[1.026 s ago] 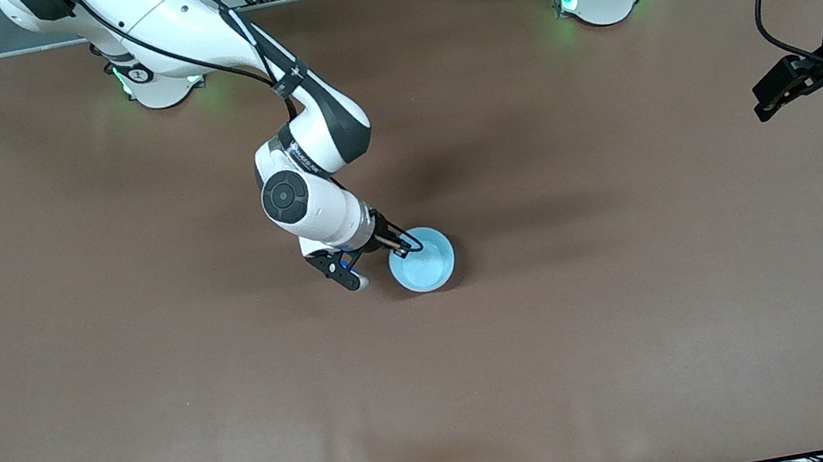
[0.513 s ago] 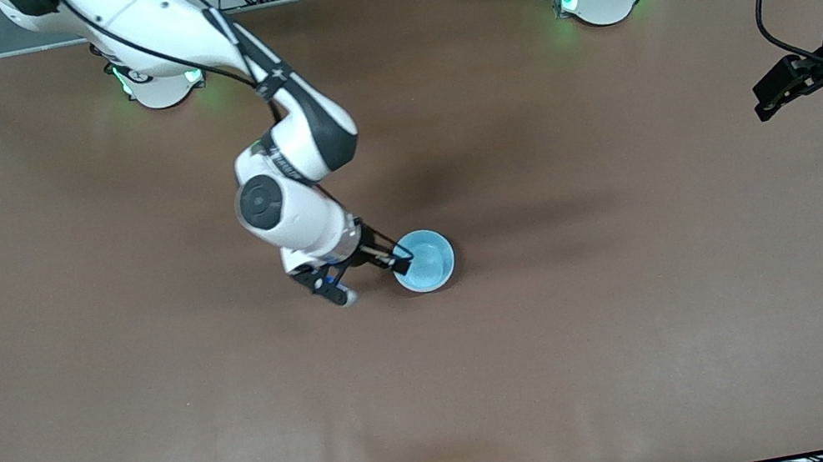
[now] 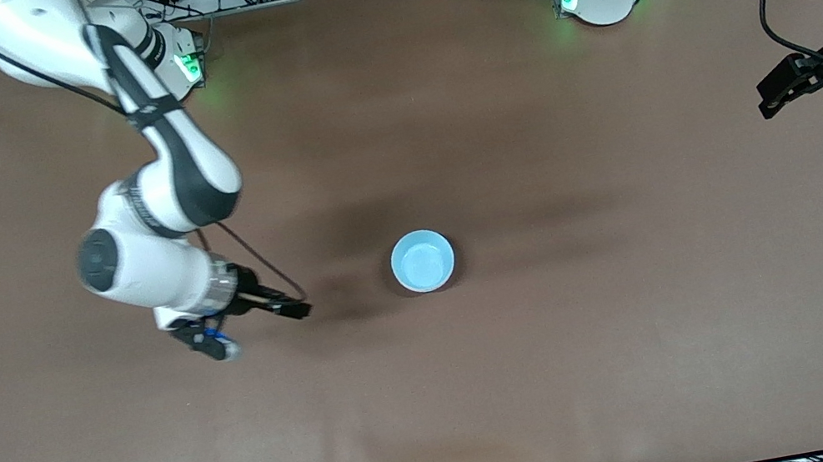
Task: Stack pink and blue bowls on white bowl
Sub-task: 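Open the right gripper and draw it back from the stacked bowls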
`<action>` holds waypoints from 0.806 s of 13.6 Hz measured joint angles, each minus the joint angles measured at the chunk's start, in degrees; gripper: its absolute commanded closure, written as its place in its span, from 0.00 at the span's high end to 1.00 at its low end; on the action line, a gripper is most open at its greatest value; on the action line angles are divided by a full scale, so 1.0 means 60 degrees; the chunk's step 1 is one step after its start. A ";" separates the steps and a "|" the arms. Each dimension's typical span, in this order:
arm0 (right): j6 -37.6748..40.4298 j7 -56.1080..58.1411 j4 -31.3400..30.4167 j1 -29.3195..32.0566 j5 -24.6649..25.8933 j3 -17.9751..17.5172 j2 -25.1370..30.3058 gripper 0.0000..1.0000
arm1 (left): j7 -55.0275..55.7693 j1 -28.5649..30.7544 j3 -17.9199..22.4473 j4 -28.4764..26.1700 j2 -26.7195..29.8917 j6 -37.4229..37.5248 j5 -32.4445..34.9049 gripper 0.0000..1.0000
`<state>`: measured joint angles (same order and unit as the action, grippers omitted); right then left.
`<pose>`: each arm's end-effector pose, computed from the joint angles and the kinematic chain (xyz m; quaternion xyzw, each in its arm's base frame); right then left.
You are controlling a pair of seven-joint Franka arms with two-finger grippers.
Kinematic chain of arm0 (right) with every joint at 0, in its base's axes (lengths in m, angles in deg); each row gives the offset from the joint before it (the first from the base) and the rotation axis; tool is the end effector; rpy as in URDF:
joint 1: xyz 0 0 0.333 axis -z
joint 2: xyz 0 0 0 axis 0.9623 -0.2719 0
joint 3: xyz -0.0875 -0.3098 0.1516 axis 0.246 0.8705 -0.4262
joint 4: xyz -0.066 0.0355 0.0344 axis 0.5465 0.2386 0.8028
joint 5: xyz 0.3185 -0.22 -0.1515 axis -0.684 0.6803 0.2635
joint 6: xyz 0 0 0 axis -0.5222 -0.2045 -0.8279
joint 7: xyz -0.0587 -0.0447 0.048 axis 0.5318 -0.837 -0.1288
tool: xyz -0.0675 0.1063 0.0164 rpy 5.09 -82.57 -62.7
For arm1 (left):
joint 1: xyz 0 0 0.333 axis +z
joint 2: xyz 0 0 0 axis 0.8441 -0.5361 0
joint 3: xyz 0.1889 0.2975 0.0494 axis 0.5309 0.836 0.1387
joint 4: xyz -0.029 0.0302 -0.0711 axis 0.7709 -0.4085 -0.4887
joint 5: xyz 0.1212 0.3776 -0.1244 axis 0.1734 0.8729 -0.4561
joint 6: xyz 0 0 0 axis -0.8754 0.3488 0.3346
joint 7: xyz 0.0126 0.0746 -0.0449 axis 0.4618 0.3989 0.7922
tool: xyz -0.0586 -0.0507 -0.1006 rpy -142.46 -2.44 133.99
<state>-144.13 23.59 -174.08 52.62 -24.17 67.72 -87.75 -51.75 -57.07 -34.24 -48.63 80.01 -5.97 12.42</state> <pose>0.6594 0.2200 0.3447 -0.9470 0.2708 0.0350 0.1692 0.5924 -0.0397 0.6333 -0.9991 -0.0418 -0.0082 0.0082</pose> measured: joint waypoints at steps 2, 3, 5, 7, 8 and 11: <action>0.0027 0.0997 -0.0717 0.0549 0.0017 0.0022 0.0737 1.00 | 0.0000 -0.0040 0.0081 -0.0002 0.0000 0.0013 0.0000 1.00; 0.0061 0.1524 -0.1032 0.0844 0.0053 0.0043 0.1088 1.00 | 0.0000 -0.0046 0.0120 -0.0002 0.0000 0.0013 0.0000 1.00; 0.0566 0.2441 -0.1425 0.1604 0.0473 0.0057 0.1741 1.00 | 0.0000 -0.0051 0.0135 -0.0002 0.0000 0.0013 0.0000 1.00; 0.1472 0.3261 -0.1459 0.2401 0.1329 0.0061 0.2313 1.00 | 0.0000 -0.0076 0.0135 -0.0002 0.0000 0.0013 -0.0001 1.00; 0.1843 0.3683 -0.1462 0.2700 0.1710 0.0063 0.2601 1.00 | 0.0000 -0.0090 0.0135 -0.0002 0.0000 0.0013 -0.0001 1.00; 0.2966 0.4963 -0.1363 0.3227 0.2394 0.0065 0.3308 1.00 | 0.0000 -0.0106 0.0132 -0.0005 0.0000 0.0015 -0.0086 1.00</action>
<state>-126.33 53.37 -182.26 71.98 -9.80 68.11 -67.90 -51.75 -57.71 -33.45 -48.66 80.01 -5.88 11.90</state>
